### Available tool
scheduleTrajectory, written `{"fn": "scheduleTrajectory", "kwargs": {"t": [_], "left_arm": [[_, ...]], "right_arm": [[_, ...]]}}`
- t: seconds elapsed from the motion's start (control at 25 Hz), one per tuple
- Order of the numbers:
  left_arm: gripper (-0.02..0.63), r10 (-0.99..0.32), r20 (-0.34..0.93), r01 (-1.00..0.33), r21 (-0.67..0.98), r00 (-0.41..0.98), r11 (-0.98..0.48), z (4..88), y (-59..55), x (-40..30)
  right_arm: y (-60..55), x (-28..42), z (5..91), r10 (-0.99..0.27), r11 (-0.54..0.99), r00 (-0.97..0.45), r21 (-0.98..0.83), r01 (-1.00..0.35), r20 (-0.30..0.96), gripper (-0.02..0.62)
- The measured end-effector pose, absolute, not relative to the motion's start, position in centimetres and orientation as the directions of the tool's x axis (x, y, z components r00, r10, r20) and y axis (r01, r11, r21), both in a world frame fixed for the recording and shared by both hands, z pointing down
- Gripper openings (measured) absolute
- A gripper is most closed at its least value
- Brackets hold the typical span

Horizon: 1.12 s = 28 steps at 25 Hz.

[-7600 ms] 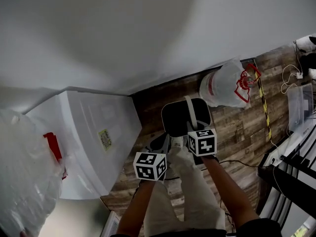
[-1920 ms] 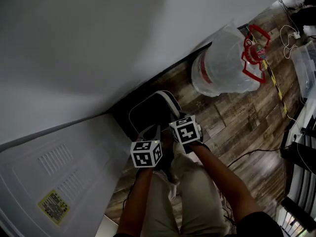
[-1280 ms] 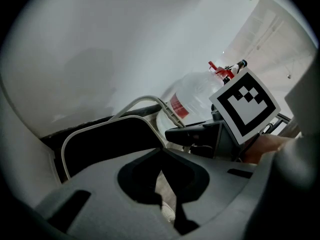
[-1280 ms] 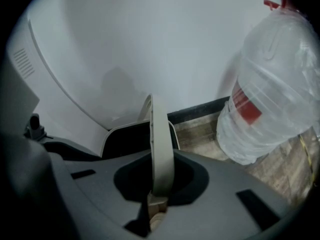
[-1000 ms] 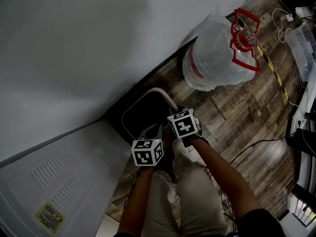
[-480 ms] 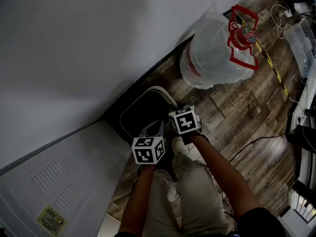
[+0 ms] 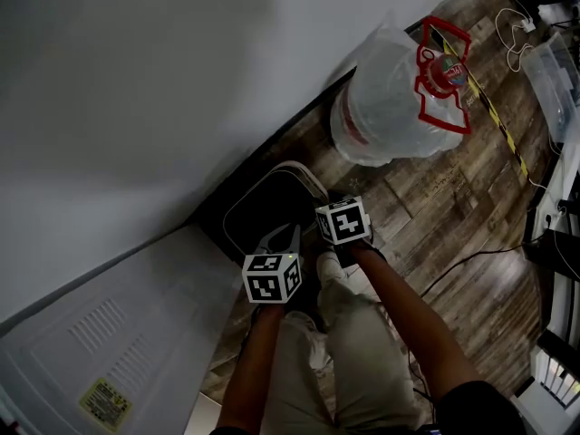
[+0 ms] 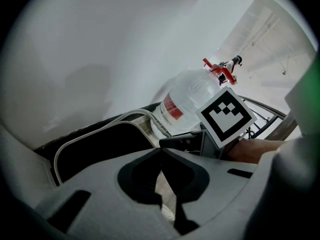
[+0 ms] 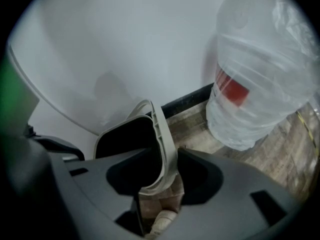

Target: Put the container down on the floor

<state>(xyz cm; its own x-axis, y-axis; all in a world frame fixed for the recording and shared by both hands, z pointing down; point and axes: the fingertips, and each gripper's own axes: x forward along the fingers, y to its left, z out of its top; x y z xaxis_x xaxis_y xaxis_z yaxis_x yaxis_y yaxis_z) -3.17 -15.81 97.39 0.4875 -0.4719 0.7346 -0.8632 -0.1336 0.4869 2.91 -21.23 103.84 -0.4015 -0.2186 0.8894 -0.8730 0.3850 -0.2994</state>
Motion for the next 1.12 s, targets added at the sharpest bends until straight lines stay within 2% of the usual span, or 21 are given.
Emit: {"fn": "scheduleTrajectory", "kwargs": {"t": [0.12,0.88,0.96,1.04,1.12], "left_arm": [[0.015,-0.474,0.735,-0.864,0.486,0.484,-0.129,97.0,-16.1,-3.4],[0.015,-0.469,0.750,-0.873,0.475,0.466,-0.108,91.5,-17.5,-3.5],[0.015,-0.468,0.748,-0.873,0.473,0.470,-0.119,90.2,-17.8,-3.1],[0.015,-0.469,0.745,-0.870,0.478,0.474,-0.121,88.8,-17.9,-2.8],[0.015,-0.470,0.739,-0.861,0.498,0.483,-0.103,87.6,-17.8,-2.6]], "right_arm": [[-21.3,3.1,103.7,-0.216,0.377,-0.399,-0.300,-0.876,0.891,0.166],[-21.5,4.3,98.7,-0.200,0.298,-0.417,-0.350,-0.888,0.887,0.166],[-21.5,5.0,97.4,-0.205,0.281,-0.403,-0.340,-0.897,0.892,0.157],[-21.6,5.5,95.8,-0.216,0.286,-0.390,-0.324,-0.902,0.895,0.110],[-21.5,5.4,94.3,-0.217,0.304,-0.397,-0.325,-0.896,0.892,0.103]]}}
